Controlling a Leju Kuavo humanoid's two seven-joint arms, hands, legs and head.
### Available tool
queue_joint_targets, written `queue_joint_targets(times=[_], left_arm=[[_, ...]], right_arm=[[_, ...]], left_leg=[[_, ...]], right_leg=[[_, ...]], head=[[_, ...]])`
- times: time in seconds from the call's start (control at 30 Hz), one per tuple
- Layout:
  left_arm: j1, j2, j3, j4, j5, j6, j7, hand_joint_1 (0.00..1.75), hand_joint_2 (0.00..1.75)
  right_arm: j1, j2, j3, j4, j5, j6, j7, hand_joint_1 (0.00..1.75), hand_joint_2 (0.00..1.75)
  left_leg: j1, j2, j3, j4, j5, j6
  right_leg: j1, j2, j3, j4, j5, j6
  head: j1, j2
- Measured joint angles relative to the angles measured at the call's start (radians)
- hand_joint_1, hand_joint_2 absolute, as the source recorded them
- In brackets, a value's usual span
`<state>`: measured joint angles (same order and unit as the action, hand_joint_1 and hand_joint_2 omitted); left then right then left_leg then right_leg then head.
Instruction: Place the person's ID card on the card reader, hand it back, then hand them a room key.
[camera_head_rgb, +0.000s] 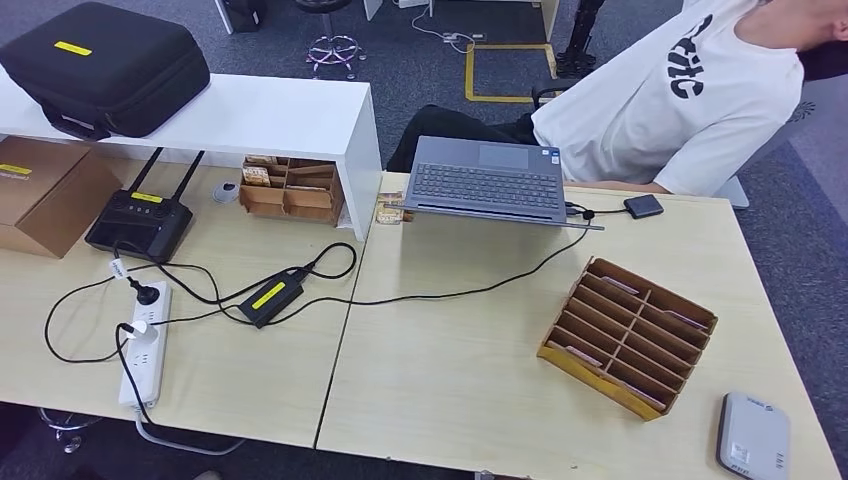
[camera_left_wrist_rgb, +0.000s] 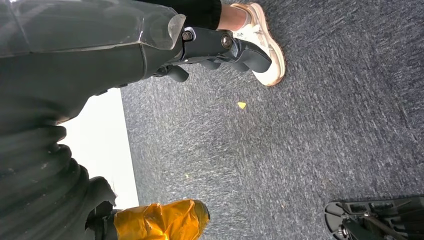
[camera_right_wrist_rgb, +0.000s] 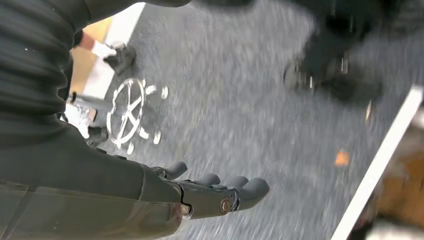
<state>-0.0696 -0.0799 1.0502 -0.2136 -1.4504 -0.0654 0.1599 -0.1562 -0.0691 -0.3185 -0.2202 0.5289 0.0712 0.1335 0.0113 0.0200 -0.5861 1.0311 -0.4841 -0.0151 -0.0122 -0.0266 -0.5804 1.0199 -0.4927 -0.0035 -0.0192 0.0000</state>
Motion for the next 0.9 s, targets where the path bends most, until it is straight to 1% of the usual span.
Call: queue_joint_targets(times=[0.07, 0.13, 0.2, 0.33, 0.4, 0.47, 0.53, 0.6, 0.67, 0.8, 0.87, 0.9], left_arm=[[0.0, 0.0, 0.0, 0.0, 0.005, 0.005, 0.0, 0.0, 1.75], [0.0, -0.001, 0.0, 0.0, 0.007, 0.008, 0.0, 0.0, 1.75], [0.0, -0.002, 0.0, 0.0, 0.008, 0.008, 0.0, 0.0, 1.75], [0.0, -0.001, 0.0, 0.0, 0.001, 0.0, 0.0, 0.0, 1.75], [-0.001, -0.001, 0.0, 0.0, -0.003, -0.003, -0.001, 0.0, 1.75], [-0.001, -0.001, -0.001, 0.0, -0.002, -0.003, -0.002, 0.0, 1.75], [-0.001, -0.002, -0.001, 0.0, 0.004, 0.002, -0.001, 0.0, 1.75], [0.0, -0.002, -0.001, 0.0, 0.008, 0.006, 0.0, 0.0, 1.75], [0.0, -0.002, -0.001, 0.0, 0.009, 0.006, 0.0, 0.0, 1.75], [-0.001, -0.001, -0.001, 0.0, 0.002, -0.001, -0.001, 0.0, 1.75], [-0.001, -0.001, -0.001, 0.0, -0.002, -0.005, -0.002, 0.0, 1.75], [-0.001, -0.001, -0.002, 0.0, -0.003, -0.006, -0.003, 0.0, 1.75]], right_arm=[[-0.003, -0.001, -0.003, 0.0, -0.01, -0.085, 0.005, 0.0, 1.75], [-0.007, -0.002, -0.011, 0.0, -0.023, -0.112, 0.008, 0.0, 1.75], [-0.01, -0.002, -0.018, 0.0, -0.026, -0.073, 0.008, 0.0, 1.75], [-0.008, -0.002, -0.017, 0.002, 0.007, 0.077, 0.003, 0.0, 1.75], [-0.005, -0.001, -0.015, 0.003, 0.019, 0.097, 0.0, 0.0, 1.75], [-0.002, 0.0, -0.016, 0.004, 0.019, 0.044, 0.0, 0.0, 1.75], [-0.002, 0.0, -0.019, 0.003, 0.01, -0.047, 0.001, 0.0, 1.75], [-0.006, 0.0, -0.025, 0.003, 0.004, -0.089, 0.0, 0.0, 1.75], [-0.01, -0.001, -0.03, 0.003, 0.006, -0.055, -0.009, 0.0, 1.75], [-0.01, -0.001, -0.028, 0.004, 0.039, 0.112, -0.03, 0.0, 1.75], [-0.007, 0.001, -0.025, 0.005, 0.047, 0.132, -0.031, 0.0, 1.75], [-0.007, 0.003, -0.024, 0.005, 0.045, 0.118, -0.029, 0.0, 1.75]], left_leg=[[0.0, 0.0, 0.0, 0.0, 0.0, 0.0], [0.0, 0.0, 0.0, 0.0, 0.0, 0.0], [0.0, 0.0, 0.0, 0.0, 0.0, 0.0], [0.0, 0.0, 0.0, 0.0, 0.0, 0.0], [0.0, 0.0, 0.0, 0.0, 0.0, 0.0], [0.0, 0.0, 0.0, 0.0, 0.0, 0.0], [0.0, 0.0, 0.0, 0.0, 0.0, 0.0], [0.0, 0.0, 0.0, 0.0, 0.0, 0.0], [0.0, 0.0, 0.0, 0.0, 0.0, 0.0], [0.0, 0.0, 0.0, 0.0, 0.0, 0.0], [0.0, 0.0, 0.0, 0.0, 0.0, 0.0], [0.0, 0.0, 0.0, 0.0, 0.0, 0.0]], right_leg=[[0.0, 0.0, 0.0, 0.0, 0.0, 0.0], [0.0, 0.0, 0.0, 0.0, 0.0, 0.0], [0.0, 0.0, 0.0, 0.0, 0.0, 0.0], [0.0, 0.0, 0.0, 0.0, 0.0, 0.0], [0.0, 0.0, 0.0, 0.0, 0.0, 0.0], [0.0, 0.0, 0.0, 0.0, 0.0, 0.0], [0.0, 0.0, 0.0, 0.0, 0.0, 0.0], [0.0, 0.0, 0.0, 0.0, 0.0, 0.0], [0.0, 0.0, 0.0, 0.0, 0.0, 0.0], [0.0, 0.0, 0.0, 0.0, 0.0, 0.0], [0.0, 0.0, 0.0, 0.0, 0.0, 0.0], [0.0, 0.0, 0.0, 0.0, 0.0, 0.0]], head=[[0.0, 0.0], [0.0, 0.0], [0.0, 0.0], [0.0, 0.0], [0.0, 0.0], [0.0, 0.0], [0.0, 0.0], [0.0, 0.0], [0.0, 0.0], [0.0, 0.0], [0.0, 0.0], [0.0, 0.0]])
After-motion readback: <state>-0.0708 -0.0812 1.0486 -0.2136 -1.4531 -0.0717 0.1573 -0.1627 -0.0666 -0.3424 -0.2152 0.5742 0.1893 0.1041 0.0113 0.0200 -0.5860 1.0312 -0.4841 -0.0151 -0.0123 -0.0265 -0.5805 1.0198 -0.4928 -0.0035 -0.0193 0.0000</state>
